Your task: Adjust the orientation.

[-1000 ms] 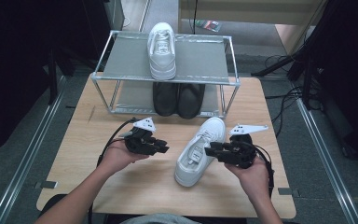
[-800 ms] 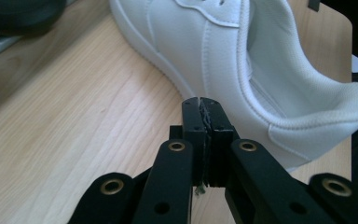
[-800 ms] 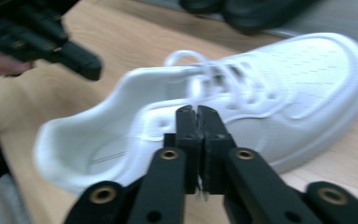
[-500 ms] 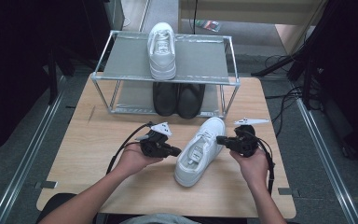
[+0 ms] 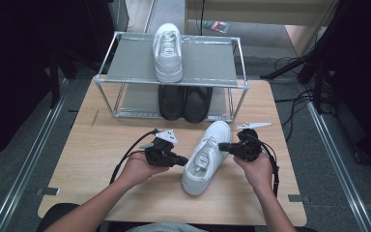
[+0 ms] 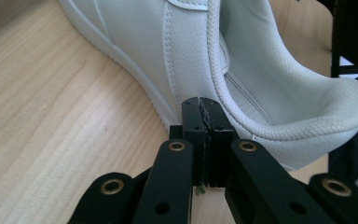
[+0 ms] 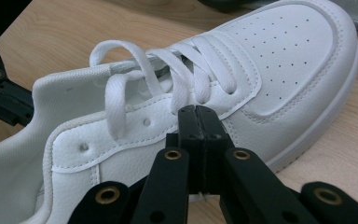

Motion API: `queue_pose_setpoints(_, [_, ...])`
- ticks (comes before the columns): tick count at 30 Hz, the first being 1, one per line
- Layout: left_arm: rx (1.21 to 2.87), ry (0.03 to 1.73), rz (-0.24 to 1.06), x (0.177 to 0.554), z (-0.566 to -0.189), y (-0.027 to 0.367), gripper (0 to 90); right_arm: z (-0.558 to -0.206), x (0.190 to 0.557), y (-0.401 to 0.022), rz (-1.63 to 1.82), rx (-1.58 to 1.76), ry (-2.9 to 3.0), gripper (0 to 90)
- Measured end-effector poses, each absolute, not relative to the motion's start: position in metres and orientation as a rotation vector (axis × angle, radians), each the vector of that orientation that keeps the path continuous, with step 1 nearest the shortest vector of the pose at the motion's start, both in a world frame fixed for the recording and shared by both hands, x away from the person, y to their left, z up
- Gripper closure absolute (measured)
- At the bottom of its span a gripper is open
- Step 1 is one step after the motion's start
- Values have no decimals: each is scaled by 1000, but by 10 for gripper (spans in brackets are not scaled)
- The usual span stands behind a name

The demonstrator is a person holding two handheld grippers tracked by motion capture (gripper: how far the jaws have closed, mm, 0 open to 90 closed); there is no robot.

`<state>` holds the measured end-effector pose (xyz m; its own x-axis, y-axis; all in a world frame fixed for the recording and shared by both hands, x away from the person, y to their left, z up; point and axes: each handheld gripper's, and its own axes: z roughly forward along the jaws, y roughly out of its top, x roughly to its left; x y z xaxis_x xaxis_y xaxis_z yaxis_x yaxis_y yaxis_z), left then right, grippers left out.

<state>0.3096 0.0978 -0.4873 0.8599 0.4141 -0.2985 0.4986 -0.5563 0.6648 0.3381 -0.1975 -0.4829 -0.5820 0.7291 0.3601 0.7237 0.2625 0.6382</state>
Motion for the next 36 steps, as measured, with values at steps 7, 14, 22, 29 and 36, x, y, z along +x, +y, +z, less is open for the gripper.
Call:
queue_pose_setpoints(7, [2240,648,-159,302,-487,100,900,-484,342,-192,1266,1413,2532,900])
queue_pose_setpoints(14, [2240,645,-164,293,-488,101,899,-483,344,-182,1249,1361,2557,900])
queue_pose_setpoints(22, [2246,648,-158,283,-487,101,899,-484,346,-174,1249,1321,2607,900])
queue_pose_setpoints(29, [2252,628,-173,277,-487,99,899,-485,348,-172,1274,1343,2635,900])
queue_pose_setpoints(36, [2281,534,-205,267,-487,87,898,-487,344,-160,1298,1309,2624,900])
